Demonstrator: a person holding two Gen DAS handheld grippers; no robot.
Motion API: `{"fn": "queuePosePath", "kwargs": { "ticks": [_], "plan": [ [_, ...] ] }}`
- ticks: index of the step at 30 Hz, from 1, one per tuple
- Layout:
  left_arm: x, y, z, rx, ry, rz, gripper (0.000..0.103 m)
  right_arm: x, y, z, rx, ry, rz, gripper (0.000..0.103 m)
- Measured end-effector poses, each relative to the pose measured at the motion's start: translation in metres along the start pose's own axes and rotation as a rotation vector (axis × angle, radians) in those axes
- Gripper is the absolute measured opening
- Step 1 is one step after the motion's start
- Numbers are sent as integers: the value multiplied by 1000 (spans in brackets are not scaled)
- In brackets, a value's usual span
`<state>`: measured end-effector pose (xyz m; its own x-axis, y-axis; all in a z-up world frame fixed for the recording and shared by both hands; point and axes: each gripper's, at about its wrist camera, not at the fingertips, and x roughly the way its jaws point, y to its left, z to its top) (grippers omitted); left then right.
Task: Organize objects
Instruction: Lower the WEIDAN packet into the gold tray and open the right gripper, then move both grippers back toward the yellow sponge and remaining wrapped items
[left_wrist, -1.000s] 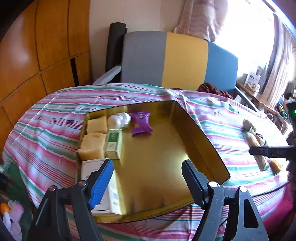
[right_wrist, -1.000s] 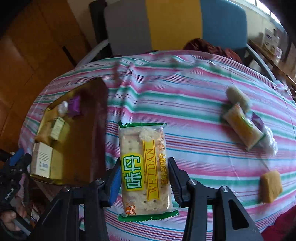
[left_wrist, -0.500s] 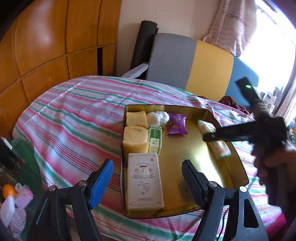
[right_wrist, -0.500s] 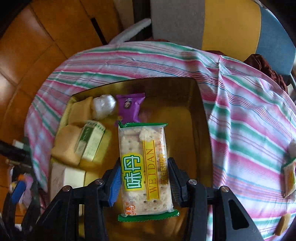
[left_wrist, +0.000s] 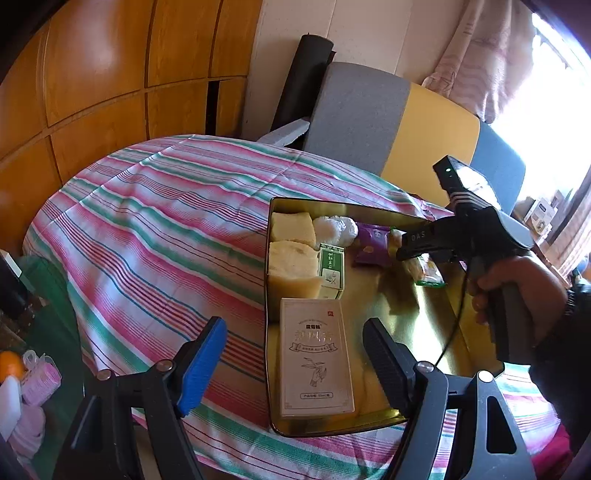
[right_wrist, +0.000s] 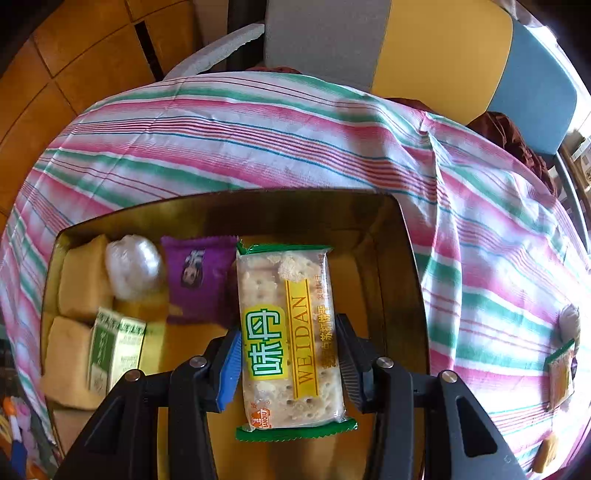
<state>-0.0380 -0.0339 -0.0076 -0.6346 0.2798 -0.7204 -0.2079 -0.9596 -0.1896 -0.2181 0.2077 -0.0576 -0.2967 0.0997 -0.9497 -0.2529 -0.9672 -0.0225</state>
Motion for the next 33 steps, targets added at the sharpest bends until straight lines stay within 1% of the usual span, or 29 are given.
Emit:
{"fn": "queuePosePath", "kwargs": {
  "ticks": [3,7,9,14,17,20,22,24,29,33],
  "plan": [
    [0,2,1,-7,-1,-1,77,7,3,4,-12,11,7,47],
    [1,3,1,-8,1,0,77,14,3,6,-33,17,-11,47],
    [0,3,0,-8,1,1,77,18,0,6,-36,26,-1,47],
    [1,3,0,-7,5,5,77,8,-10,5,-22,-8,41,48],
    [0,1,0,-3,0,7,77,-13,-18,-3,-24,-57,70,48],
    [-1,-1,1,1,-3,11,78,-41,-27,-22,-24,-122,117,48],
    [-2,-4,1,11,-6,9,78,-58,-36,-41,-37,-161,132,48],
    [-3,-7,0,22,-10,6,78,-71,-45,-61,-51,-182,149,48],
    [-7,-22,-1,59,-14,-10,80,-90,-70,-110,-78,-199,171,49],
    [-7,-38,-3,95,-9,-33,80,-99,-103,-149,-37,-191,178,49]
  ]
}}
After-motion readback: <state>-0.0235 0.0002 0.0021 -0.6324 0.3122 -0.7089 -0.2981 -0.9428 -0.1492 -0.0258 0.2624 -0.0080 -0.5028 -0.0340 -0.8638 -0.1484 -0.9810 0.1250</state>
